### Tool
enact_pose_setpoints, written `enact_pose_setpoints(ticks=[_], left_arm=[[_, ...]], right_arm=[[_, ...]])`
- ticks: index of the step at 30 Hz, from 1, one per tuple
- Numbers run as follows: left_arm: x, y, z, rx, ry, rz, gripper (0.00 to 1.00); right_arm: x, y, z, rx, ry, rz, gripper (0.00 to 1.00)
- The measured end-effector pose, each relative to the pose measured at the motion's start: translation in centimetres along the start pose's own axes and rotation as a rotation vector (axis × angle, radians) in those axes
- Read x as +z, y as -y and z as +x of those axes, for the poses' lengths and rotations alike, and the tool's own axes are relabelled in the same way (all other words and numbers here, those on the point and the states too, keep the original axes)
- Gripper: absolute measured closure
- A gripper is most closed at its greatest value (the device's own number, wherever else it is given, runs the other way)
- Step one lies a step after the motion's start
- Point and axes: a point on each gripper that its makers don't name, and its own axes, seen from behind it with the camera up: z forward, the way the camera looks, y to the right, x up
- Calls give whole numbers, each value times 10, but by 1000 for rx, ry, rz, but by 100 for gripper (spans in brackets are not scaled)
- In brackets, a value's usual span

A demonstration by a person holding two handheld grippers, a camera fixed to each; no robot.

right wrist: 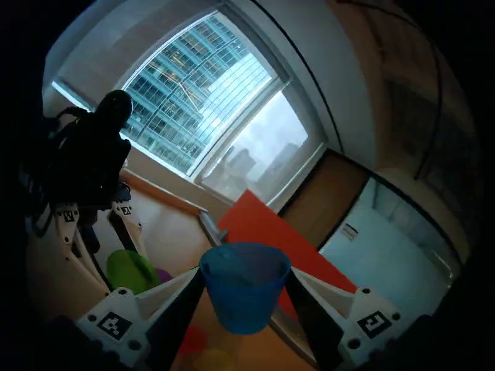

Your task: Pour water

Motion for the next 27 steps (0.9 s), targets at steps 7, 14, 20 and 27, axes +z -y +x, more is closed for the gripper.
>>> enact_pose_setpoints(ticks=[7, 14, 20, 27], left_arm=[[4, -3, 4, -7, -14, -6, 14], [6, -5, 6, -13, -26, -12, 14], [8, -7, 8, -10, -28, -16, 14], [11, -7, 11, -7, -32, -18, 14]], right_arm=[[8, -2, 5, -105, 10, -5, 9], [12, -6, 11, -168, 5, -15, 9], [16, -11, 13, -226, 4, -26, 9], [19, -15, 15, -295, 1, -37, 10]])
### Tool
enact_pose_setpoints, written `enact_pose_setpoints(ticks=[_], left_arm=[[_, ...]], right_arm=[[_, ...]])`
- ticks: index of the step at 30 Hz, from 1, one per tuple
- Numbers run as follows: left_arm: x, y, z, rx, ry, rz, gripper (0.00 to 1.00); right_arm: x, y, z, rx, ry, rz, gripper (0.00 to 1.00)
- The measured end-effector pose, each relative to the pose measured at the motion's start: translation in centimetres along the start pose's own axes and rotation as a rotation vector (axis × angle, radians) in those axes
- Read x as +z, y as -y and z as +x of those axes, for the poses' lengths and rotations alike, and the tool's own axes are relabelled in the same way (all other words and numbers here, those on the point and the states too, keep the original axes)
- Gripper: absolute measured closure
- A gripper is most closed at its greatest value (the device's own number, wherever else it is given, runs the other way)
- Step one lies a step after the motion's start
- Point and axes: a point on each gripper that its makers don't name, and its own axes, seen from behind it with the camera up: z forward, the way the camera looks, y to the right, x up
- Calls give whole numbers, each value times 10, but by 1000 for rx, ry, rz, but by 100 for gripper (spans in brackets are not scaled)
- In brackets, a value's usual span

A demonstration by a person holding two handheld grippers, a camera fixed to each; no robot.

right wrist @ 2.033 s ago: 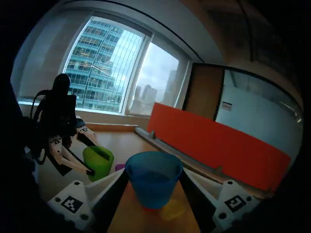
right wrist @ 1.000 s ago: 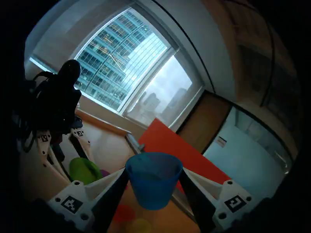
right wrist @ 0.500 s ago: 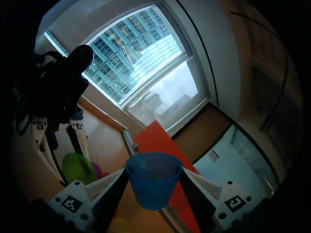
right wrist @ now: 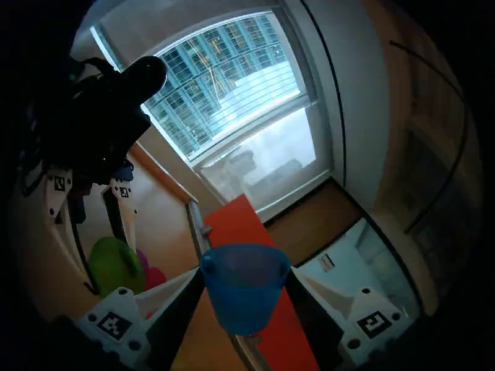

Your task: Pour water

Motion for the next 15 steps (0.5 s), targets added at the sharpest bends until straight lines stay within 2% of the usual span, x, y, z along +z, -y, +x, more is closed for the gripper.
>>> enact_pose_setpoints(ticks=[15], left_arm=[[3, 0, 3, 4, -4, -4, 14]], right_arm=[[2, -12, 5, -103, -10, -30, 10]])
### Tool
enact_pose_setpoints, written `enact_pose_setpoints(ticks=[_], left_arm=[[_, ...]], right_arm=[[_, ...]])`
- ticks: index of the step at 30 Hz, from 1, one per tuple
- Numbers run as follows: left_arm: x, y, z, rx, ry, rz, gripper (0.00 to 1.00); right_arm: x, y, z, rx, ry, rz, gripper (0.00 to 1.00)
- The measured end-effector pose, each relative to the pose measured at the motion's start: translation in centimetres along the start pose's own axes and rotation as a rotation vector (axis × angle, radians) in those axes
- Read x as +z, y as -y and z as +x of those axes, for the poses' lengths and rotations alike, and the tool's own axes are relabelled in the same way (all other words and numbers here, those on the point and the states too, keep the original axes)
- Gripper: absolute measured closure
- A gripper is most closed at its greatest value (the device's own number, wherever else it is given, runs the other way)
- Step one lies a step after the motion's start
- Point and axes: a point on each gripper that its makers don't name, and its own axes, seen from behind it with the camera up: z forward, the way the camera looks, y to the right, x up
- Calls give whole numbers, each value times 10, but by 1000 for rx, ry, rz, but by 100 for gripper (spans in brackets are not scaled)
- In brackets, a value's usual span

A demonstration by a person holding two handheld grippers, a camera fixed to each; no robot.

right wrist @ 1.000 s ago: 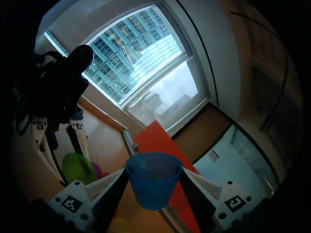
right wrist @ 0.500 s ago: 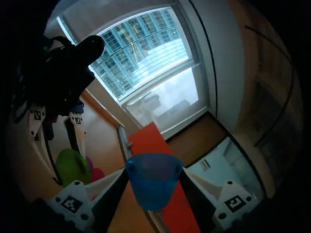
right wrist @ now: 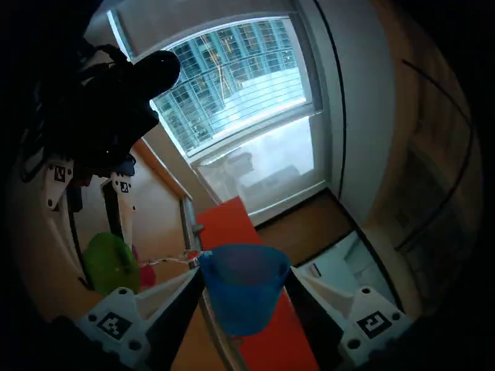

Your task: Pour water

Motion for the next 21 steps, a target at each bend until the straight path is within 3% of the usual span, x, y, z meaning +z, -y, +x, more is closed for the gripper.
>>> enact_pose_setpoints(ticks=[21], left_arm=[[1, -1, 3, 12, -1, 1, 14]], right_arm=[[-1, -13, 4, -120, -9, -23, 10]])
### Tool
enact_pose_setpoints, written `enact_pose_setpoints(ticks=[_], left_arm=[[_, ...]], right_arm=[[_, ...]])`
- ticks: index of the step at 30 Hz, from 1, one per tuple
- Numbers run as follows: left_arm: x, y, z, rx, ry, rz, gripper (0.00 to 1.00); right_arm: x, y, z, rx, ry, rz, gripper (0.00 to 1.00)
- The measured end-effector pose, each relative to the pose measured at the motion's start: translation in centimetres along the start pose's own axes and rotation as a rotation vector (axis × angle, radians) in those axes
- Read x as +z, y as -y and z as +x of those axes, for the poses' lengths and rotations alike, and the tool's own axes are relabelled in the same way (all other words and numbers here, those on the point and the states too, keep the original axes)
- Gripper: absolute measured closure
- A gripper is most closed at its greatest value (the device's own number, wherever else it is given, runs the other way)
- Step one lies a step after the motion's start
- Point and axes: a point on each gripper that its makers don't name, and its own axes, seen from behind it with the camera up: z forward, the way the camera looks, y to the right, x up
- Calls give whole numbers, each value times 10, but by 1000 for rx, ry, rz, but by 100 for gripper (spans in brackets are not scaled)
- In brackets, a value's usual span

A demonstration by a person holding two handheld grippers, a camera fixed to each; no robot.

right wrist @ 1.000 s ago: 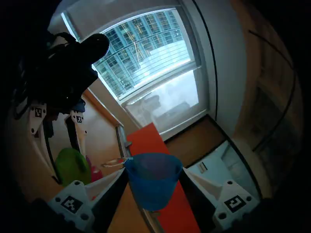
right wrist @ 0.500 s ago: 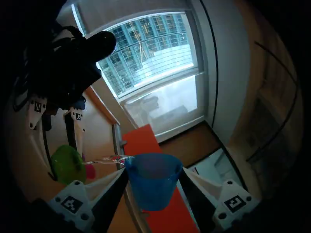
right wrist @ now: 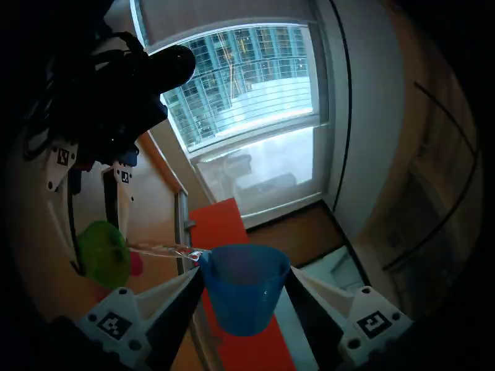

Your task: Pour water

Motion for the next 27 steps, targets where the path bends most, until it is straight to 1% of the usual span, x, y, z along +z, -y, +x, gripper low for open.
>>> enact_pose_setpoints(ticks=[5, 17, 27], left_arm=[[2, 0, 0, 9, 2, 3, 14], [3, -1, 2, 12, 2, 0, 15], [2, 1, 0, 11, 5, 6, 15]], right_arm=[[0, -5, 1, -18, -6, -8, 9], [-1, -17, -2, -60, -5, -29, 9], [-2, -22, 0, -85, -14, -37, 10]])
